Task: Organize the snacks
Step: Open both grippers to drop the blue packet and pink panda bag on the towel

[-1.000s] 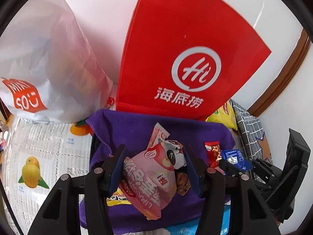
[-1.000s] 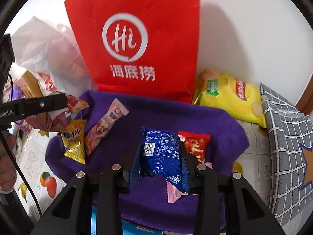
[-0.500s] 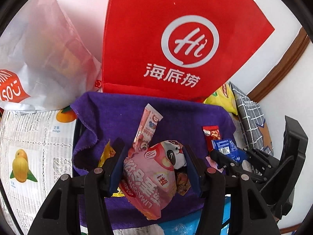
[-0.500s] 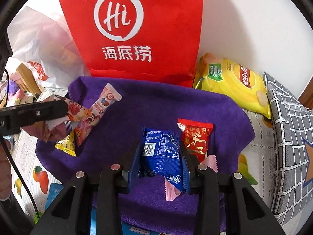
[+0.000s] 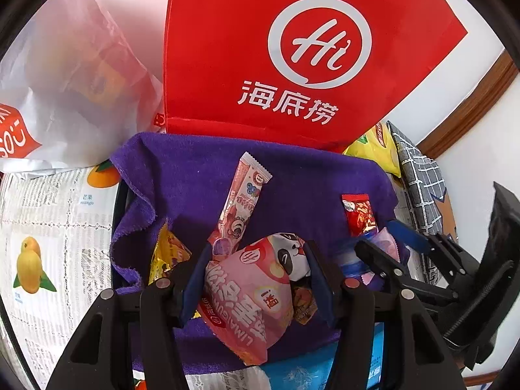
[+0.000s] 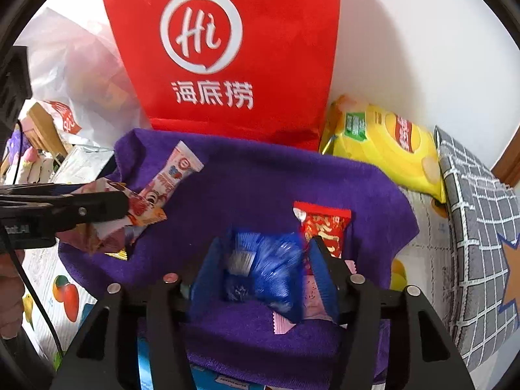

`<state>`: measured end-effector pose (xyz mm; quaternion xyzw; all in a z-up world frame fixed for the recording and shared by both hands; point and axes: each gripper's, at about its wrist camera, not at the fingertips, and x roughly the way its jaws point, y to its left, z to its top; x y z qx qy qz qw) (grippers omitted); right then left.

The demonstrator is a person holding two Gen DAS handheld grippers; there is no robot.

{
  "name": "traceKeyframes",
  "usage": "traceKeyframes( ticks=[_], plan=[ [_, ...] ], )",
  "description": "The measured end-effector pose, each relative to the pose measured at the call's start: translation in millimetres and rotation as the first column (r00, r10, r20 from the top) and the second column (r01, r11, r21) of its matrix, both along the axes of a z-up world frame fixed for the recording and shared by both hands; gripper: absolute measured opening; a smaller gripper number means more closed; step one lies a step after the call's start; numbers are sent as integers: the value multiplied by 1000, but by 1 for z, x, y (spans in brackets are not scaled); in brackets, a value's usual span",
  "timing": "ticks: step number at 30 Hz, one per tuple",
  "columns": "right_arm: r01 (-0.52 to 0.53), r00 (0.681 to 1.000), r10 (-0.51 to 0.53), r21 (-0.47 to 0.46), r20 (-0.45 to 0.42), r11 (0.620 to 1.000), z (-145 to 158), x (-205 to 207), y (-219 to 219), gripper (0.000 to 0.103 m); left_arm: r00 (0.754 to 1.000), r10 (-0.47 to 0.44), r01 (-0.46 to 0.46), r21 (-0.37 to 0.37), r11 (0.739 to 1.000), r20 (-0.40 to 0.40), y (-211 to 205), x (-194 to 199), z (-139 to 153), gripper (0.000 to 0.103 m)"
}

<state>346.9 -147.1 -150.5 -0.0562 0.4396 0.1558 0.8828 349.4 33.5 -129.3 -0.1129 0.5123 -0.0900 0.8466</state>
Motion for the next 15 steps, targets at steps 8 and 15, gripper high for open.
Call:
traceKeyframes(
  ticks=[8, 15],
  plan=[
    [35, 999, -36, 44, 26, 998, 15, -1, -12, 66, 1000, -24, 24, -1, 1000, 3, -5, -1, 3, 60],
    [61, 997, -64, 66, 51, 996, 28, -5, -20, 67, 997, -47, 48, -29, 998, 54, -7, -9, 20, 73]
  ],
)
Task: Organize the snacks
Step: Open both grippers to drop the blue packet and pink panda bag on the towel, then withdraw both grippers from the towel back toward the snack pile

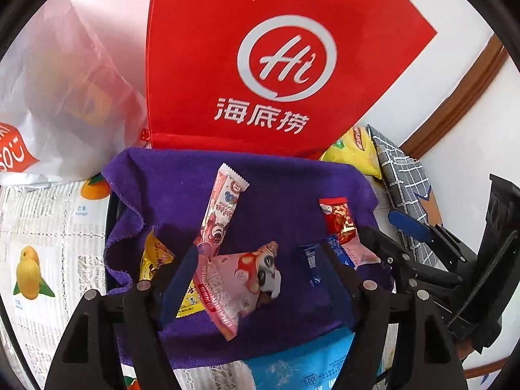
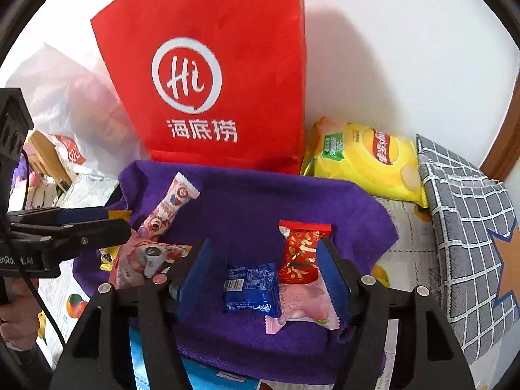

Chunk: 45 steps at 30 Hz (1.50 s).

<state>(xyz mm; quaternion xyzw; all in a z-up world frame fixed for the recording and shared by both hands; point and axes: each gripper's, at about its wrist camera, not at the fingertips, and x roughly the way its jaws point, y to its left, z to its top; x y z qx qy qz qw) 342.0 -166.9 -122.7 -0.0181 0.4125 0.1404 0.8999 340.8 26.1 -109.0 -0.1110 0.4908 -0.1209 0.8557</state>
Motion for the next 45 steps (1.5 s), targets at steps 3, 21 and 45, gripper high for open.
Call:
traceKeyframes(
  ticks=[3, 21, 45],
  plan=[
    [4, 1000, -5, 6, 21, 1000, 8, -5, 0, 67, 1000, -2, 2, -9, 1000, 13, 2, -3, 7, 73],
    [132, 981, -133, 20, 144, 991, 63, -89, -25, 67, 983, -47, 48, -3, 999, 179, -5, -49, 69, 73],
    [145, 984, -144, 3, 108, 989, 41, -199, -16, 67, 983, -14, 12, 14, 1000, 183, 21, -150, 69, 73]
  ],
)
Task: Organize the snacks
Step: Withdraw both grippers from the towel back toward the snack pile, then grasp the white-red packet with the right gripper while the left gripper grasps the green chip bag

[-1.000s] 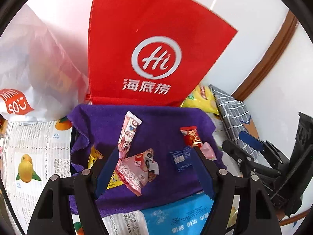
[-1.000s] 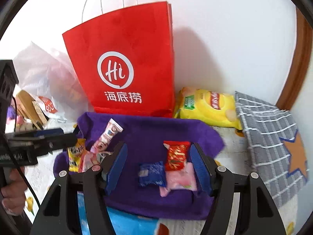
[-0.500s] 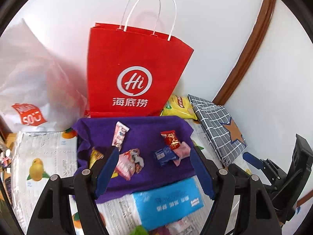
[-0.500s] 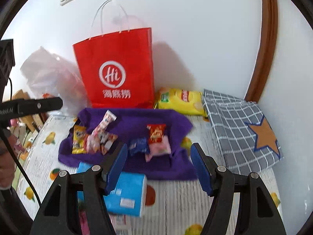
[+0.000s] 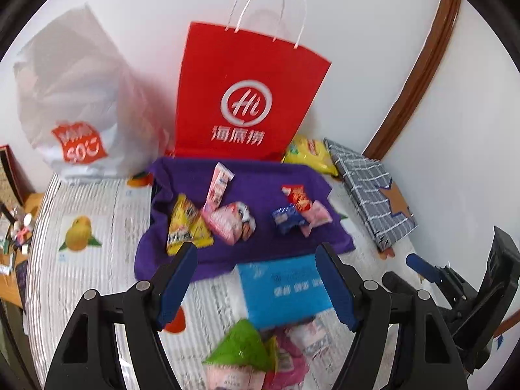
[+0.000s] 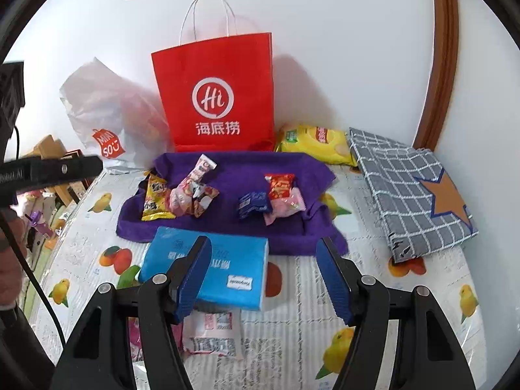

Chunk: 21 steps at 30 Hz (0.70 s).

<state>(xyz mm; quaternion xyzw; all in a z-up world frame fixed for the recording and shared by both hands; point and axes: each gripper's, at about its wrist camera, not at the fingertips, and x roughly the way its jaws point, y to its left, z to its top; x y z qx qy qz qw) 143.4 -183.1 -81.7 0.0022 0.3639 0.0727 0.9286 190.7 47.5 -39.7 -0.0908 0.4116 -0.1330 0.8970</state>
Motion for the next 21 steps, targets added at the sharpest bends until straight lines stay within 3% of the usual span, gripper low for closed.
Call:
traceKeyframes(
  ticks=[10, 21],
  plan=[
    [-25, 995, 29, 47, -91, 999, -42, -7, 10, 67, 998, 28, -28, 11, 1000, -64, 16, -22, -35, 73],
    [-53, 989, 66, 101, -132, 993, -61, -14, 18, 67, 988, 89, -87, 24, 996, -123, 44, -35, -64, 73]
  ],
)
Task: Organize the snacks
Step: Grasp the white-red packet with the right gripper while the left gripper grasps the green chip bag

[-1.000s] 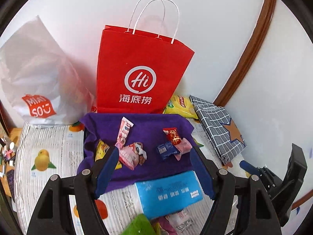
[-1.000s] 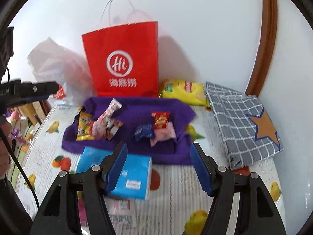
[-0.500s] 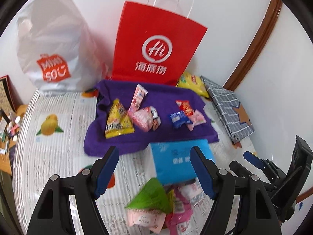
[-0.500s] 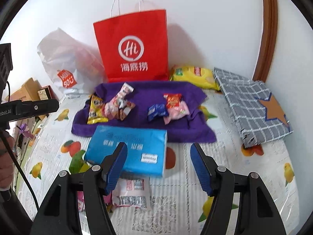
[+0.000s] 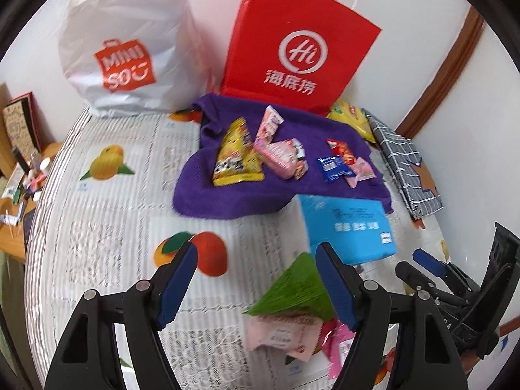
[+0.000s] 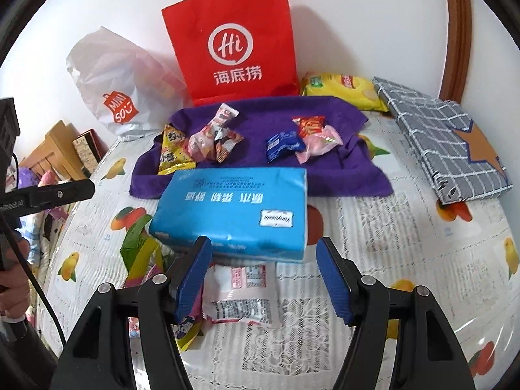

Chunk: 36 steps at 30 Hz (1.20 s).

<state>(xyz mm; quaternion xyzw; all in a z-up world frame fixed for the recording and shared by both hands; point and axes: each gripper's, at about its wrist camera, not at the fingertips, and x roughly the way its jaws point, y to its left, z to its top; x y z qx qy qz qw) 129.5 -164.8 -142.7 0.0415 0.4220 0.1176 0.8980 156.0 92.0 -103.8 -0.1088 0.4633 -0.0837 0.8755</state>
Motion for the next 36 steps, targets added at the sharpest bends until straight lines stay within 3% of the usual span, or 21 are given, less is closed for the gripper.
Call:
traceKeyframes(
  ticks=[10, 20, 25, 27, 29, 36],
  plan=[
    [-64, 995, 67, 42, -73, 997, -31, -1, 13, 67, 999, 34, -33, 4, 999, -27, 15, -12, -13, 73],
    [-98, 986, 98, 9, -131, 995, -70, 9, 19, 67, 998, 52, -51, 26, 998, -43, 20, -27, -23, 73],
    [-160, 986, 153, -105, -69, 982, -74, 6, 36, 72, 998, 48, -47, 25, 999, -31, 17, -32, -22, 73],
    [-173, 985, 168, -132, -48, 976, -75, 5, 40, 68, 999, 41, -40, 19, 999, -21, 13, -33, -20, 73],
    [-191, 982, 189, -120, -32, 974, -74, 3, 39, 51, 1000, 20, -20, 12, 1000, -11, 7, -34, -19, 73],
    [-180, 984, 179, -70, -19, 981, -71, -3, 20, 37, 999, -44, 44, -29, 999, 14, -20, -30, -18, 74]
  ],
)
